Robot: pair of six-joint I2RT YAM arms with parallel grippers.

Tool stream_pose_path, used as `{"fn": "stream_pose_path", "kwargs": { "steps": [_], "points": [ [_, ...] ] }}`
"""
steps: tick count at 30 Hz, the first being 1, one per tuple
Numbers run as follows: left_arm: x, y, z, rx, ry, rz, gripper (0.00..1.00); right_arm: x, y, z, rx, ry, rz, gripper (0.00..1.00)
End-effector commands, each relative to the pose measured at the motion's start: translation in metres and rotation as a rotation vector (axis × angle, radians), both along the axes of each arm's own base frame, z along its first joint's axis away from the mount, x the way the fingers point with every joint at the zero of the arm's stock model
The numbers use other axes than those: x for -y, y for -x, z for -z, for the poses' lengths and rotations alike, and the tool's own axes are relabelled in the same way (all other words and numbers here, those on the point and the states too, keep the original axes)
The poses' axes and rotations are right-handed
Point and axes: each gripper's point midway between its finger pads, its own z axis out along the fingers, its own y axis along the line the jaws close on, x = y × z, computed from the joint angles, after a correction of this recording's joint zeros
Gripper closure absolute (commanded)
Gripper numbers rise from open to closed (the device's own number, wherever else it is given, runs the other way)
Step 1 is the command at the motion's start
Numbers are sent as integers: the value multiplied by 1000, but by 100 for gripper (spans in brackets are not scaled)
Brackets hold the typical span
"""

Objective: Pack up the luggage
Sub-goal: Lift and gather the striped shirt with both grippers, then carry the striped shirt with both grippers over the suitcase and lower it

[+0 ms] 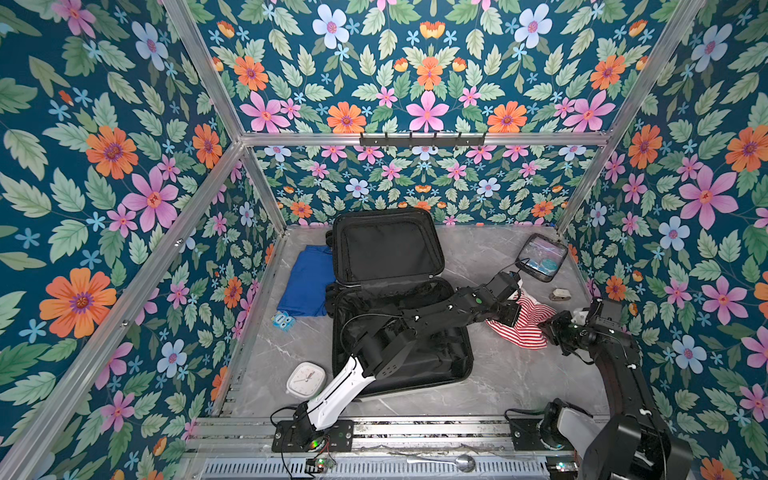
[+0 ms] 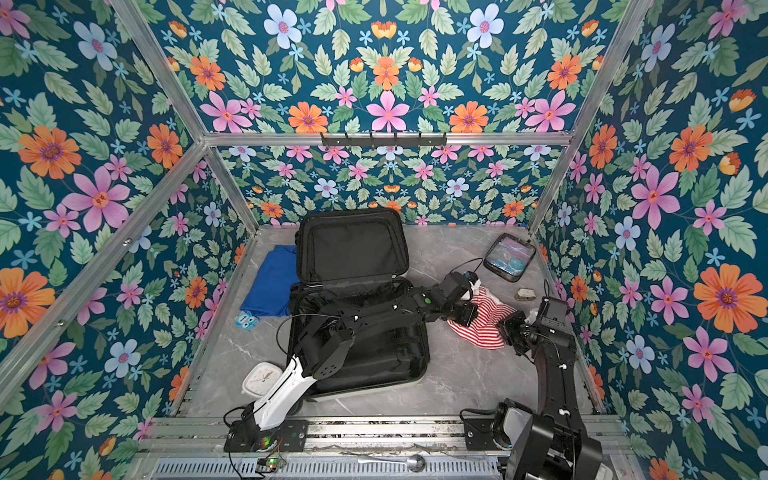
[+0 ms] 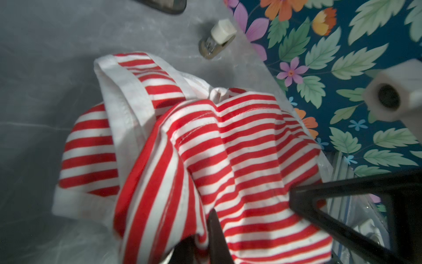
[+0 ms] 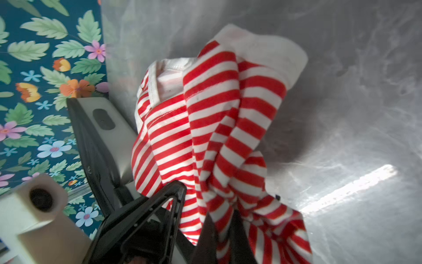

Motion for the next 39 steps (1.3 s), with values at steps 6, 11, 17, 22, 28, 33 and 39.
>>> {"fn": "stream_pose_path", "kwargs": {
  "steps": [6,11,17,22,28,33,39],
  "points": [
    [-51,-21,-88,231,-19,-114,100,-66,-17,-90,187,-45,-188,100],
    [-106,-25,-127,322,-65,-226,100,-123,-33,-130,264,-42,-333,100],
    [-197,-14,-125,335,-184,-412,100,-208,-44,-133,258,-23,-546,100],
    [-269,10,-90,234,-207,-582,100,-273,-44,-95,168,10,-713,100],
    [-338,38,-16,101,-292,-760,100,-326,-36,-21,4,46,-845,100],
    [-370,45,30,41,-363,-824,100,-336,-34,33,-97,94,-868,100],
    [-390,47,71,-41,-383,-844,100,-326,-27,65,-158,161,-852,100]
  ]
}}
